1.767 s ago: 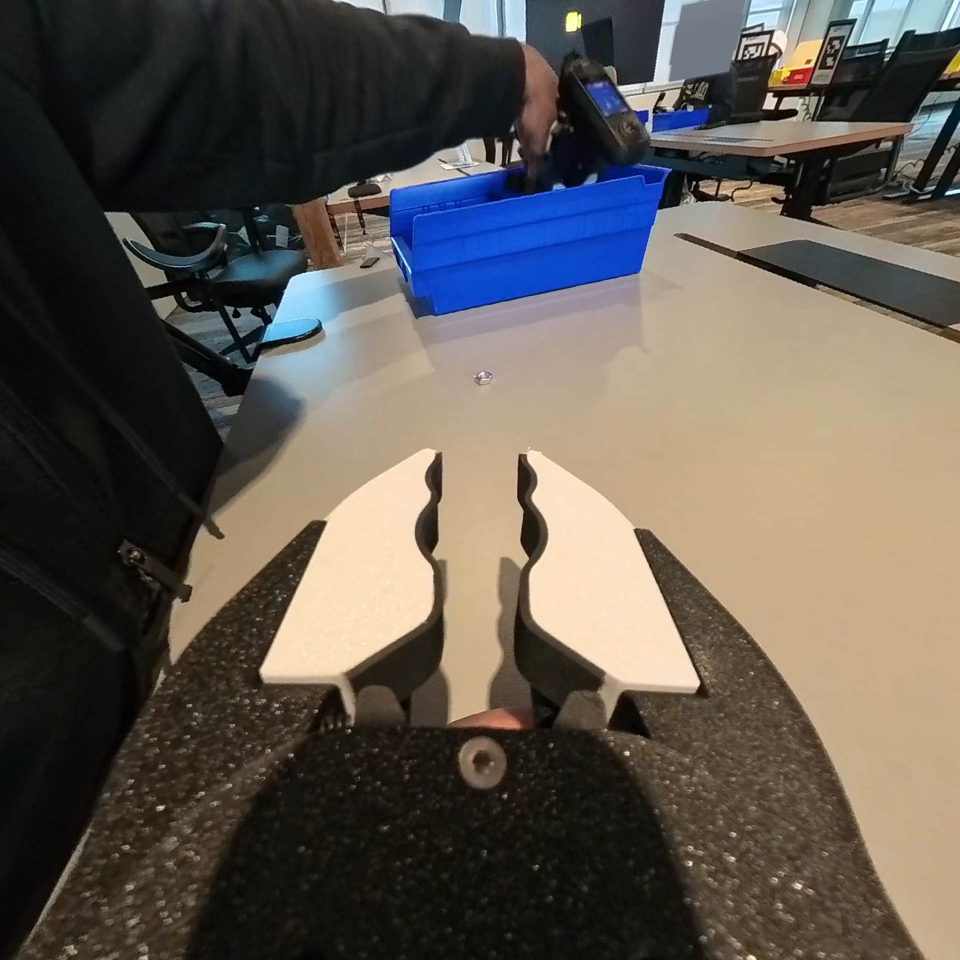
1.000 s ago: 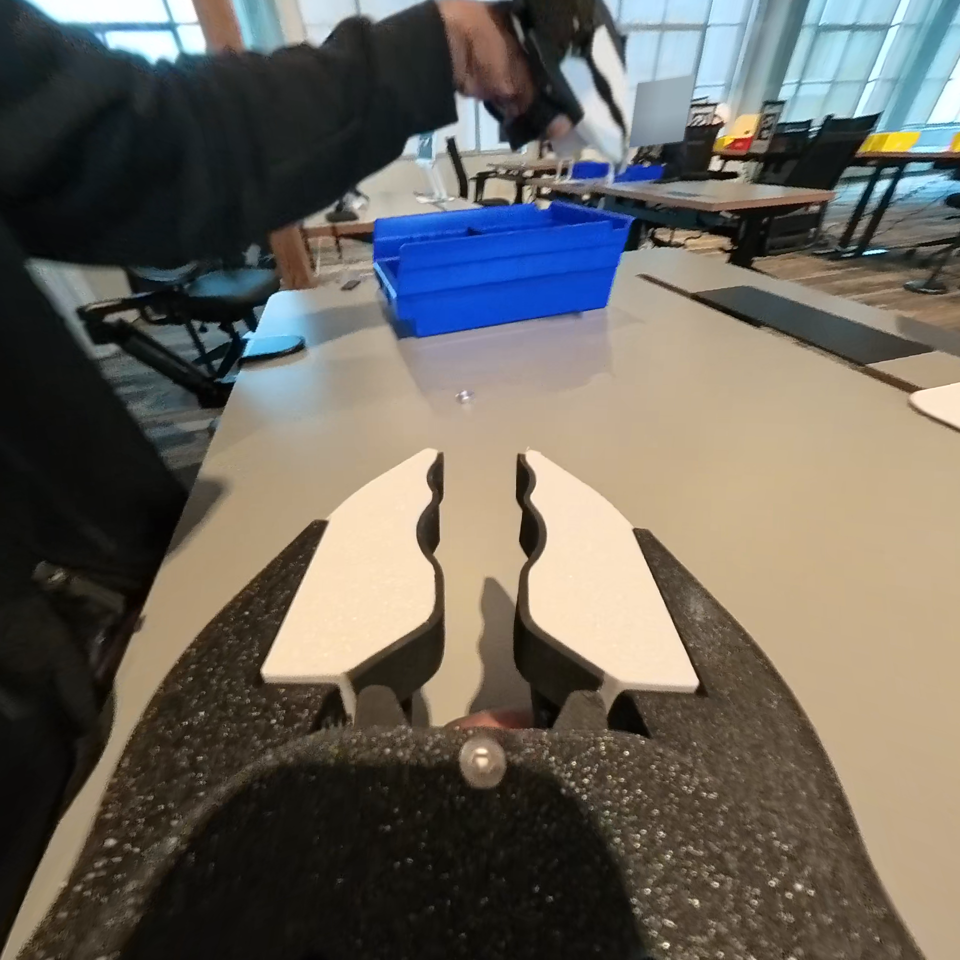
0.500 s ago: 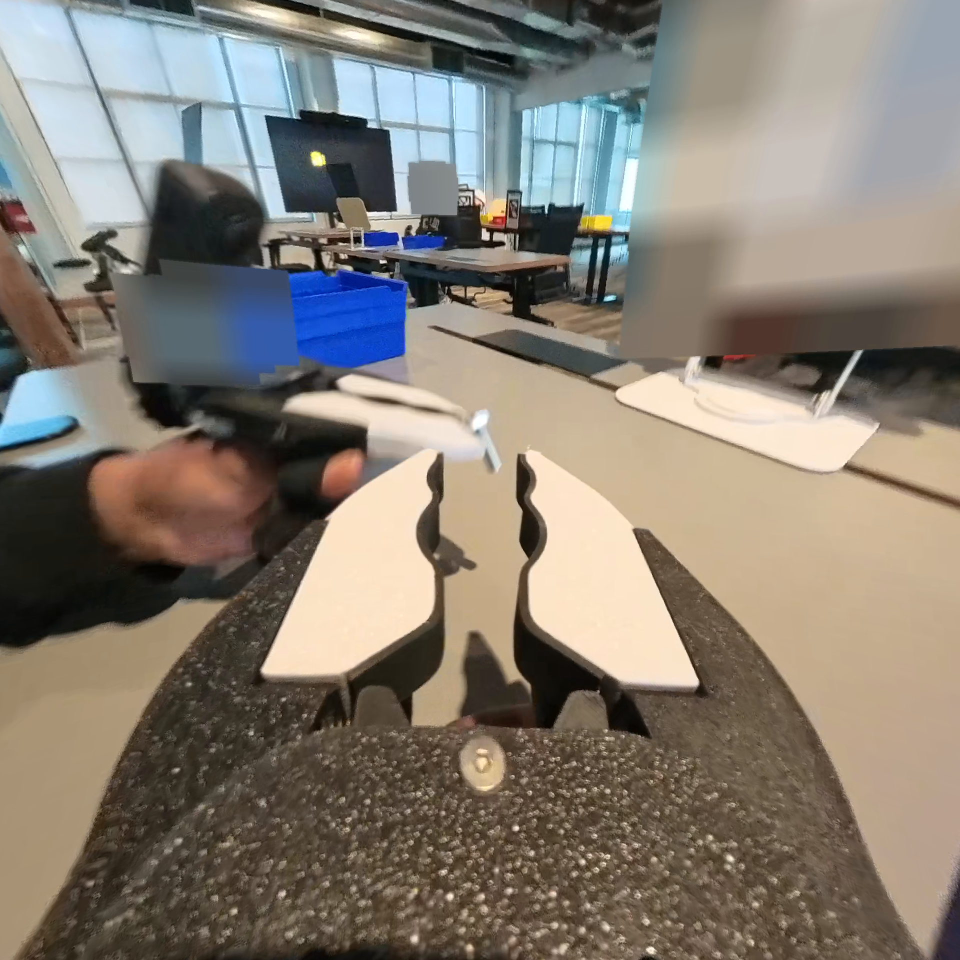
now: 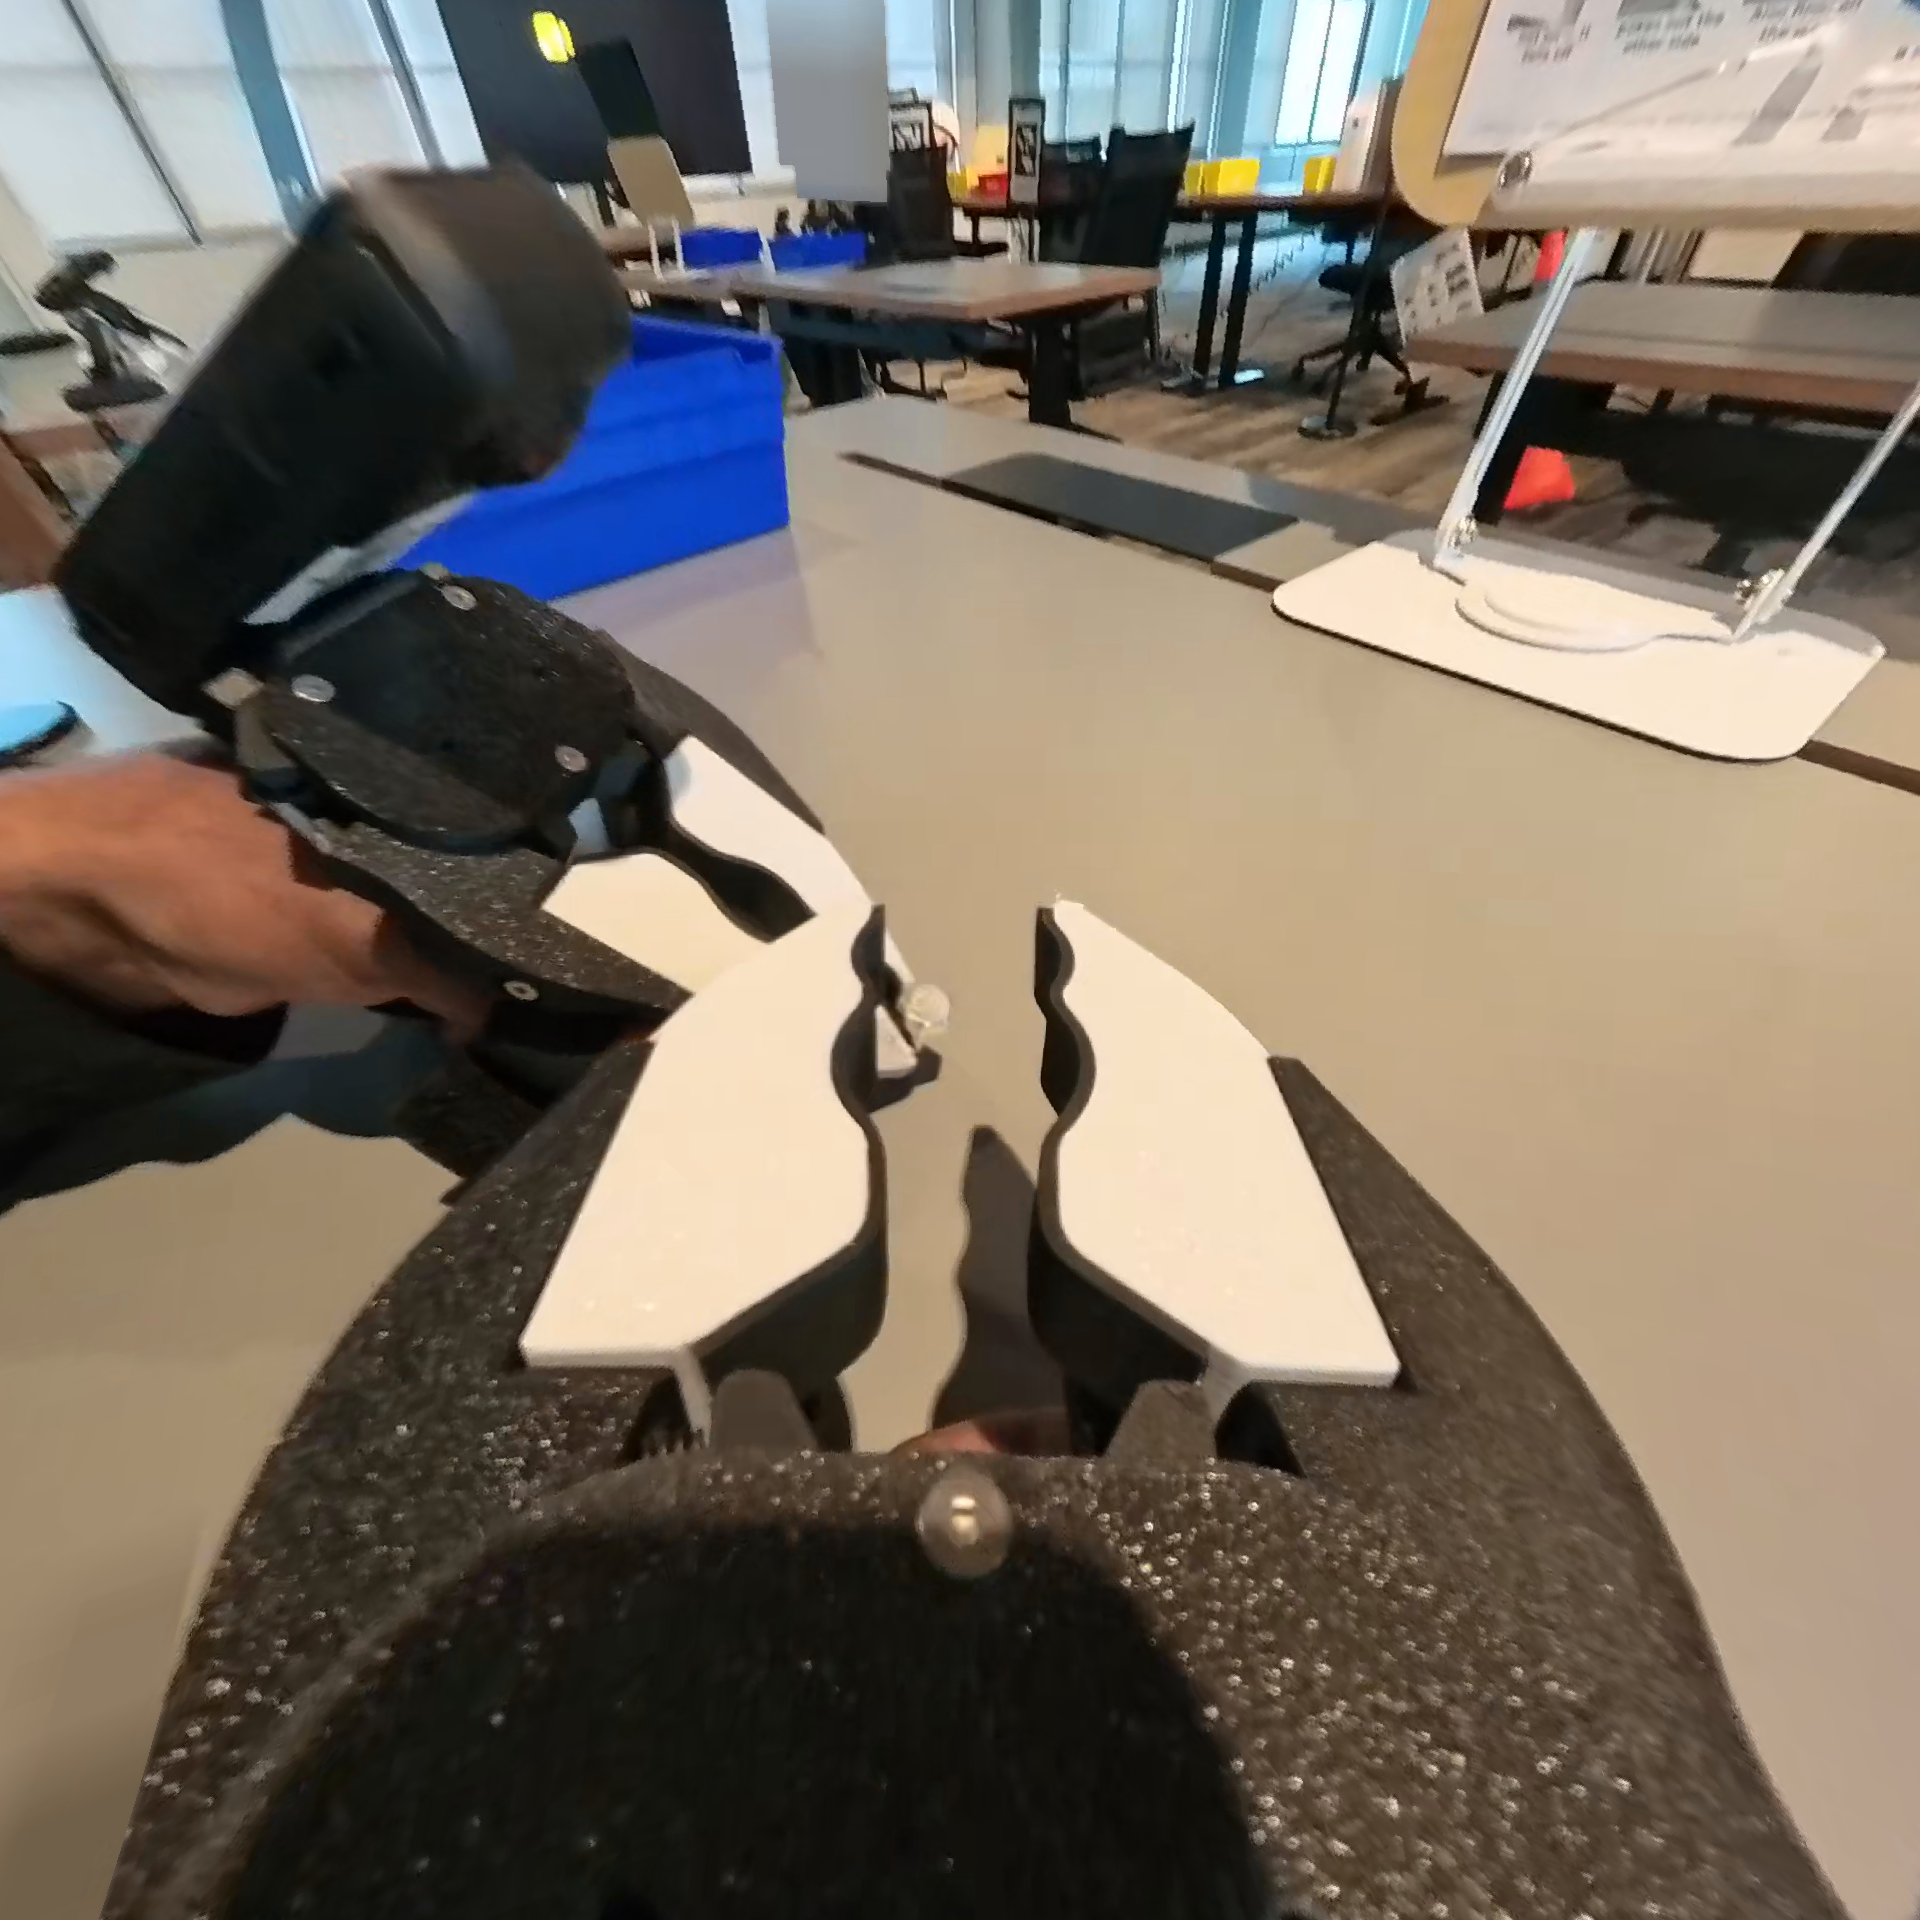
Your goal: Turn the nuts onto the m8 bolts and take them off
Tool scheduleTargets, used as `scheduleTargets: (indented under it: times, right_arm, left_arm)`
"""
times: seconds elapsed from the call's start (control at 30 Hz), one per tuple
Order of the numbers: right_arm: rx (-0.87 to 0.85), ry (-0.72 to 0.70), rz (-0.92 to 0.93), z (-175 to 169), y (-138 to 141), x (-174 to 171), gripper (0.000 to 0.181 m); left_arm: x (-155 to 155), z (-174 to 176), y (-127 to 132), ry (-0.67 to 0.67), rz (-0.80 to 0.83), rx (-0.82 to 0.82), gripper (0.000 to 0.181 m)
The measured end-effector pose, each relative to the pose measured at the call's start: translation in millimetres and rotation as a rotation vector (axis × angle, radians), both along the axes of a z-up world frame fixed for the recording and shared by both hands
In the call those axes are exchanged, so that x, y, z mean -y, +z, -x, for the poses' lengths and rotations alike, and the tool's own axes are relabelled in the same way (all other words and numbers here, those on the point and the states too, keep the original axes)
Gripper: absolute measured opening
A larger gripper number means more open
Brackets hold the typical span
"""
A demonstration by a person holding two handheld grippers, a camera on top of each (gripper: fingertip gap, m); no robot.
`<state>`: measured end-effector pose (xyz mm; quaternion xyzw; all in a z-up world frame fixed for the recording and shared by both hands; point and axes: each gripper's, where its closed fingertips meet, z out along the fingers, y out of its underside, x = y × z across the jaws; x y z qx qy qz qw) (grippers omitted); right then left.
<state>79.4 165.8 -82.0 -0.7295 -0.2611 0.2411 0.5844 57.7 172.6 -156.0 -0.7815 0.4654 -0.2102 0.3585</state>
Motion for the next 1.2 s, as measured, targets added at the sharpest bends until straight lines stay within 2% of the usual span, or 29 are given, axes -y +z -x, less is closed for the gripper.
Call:
scheduleTargets:
  times: [0.13, 0.23, 0.3, 0.43, 0.53, 0.6, 0.67, 0.77, 0.87, 0.97, 1.1, 1.2]
  right_arm:
    - [0.018, -0.009, 0.018, -0.9, -3.4, -0.8, 0.028]
    - [0.015, -0.017, 0.020, -2.1, -3.2, -1.6, 0.028]
    - [-0.001, -0.025, 0.021, -4.1, -2.1, -2.6, 0.028]
    - [-0.051, -0.044, 0.020, -9.4, 2.0, -4.0, 0.028]
    - [-0.111, -0.032, -0.016, -4.9, 13.5, 0.0, 0.029]
    - [-0.157, -0.009, -0.070, 8.9, 30.0, 7.3, 0.033]
    - [-0.198, 0.023, -0.145, 32.6, 51.1, 19.2, 0.039]
    - [-0.236, 0.008, -0.241, 69.6, 73.3, 33.9, 0.051]
    - [-0.312, -0.054, -0.257, 93.2, 79.8, 43.3, 0.063]
    - [-0.330, -0.136, -0.289, 92.1, 82.4, 42.6, 0.071]
    - [-0.269, -0.124, -0.241, 104.8, 70.5, 39.2, 0.059]
    - [-0.205, -0.139, -0.303, 110.4, 72.1, 41.1, 0.050]
  left_arm:
    - [2.8, 6.4, -5.0, 0.021, 0.021, -0.029, 0.013]
    - [3.3, 14.3, -0.2, 0.093, 0.004, 0.005, 0.033]
    - [5.0, 20.5, 12.0, 0.170, 0.000, 0.097, 0.049]
    - [-3.9, 31.2, 71.6, 0.228, -0.077, 0.379, 0.059]
    - [-47.3, 57.0, 132.3, 0.392, -0.113, 0.719, 0.061]
    - [-81.3, 73.0, 149.1, 0.537, -0.035, 0.922, 0.060]
    - [-99.9, 61.0, 152.6, 0.579, 0.049, 1.019, 0.061]
    - [-119.9, 41.0, 150.0, 0.672, 0.020, 1.063, 0.063]
    - [-140.3, 55.4, 144.3, 0.861, -0.037, 1.181, 0.057]
    - [-153.1, 71.6, 130.6, 0.961, -0.022, 1.221, 0.055]
    - [-149.7, 53.0, 128.0, 0.872, -0.073, 1.093, 0.055]
    - [-146.2, 43.6, 124.3, 0.817, -0.083, 1.037, 0.057]
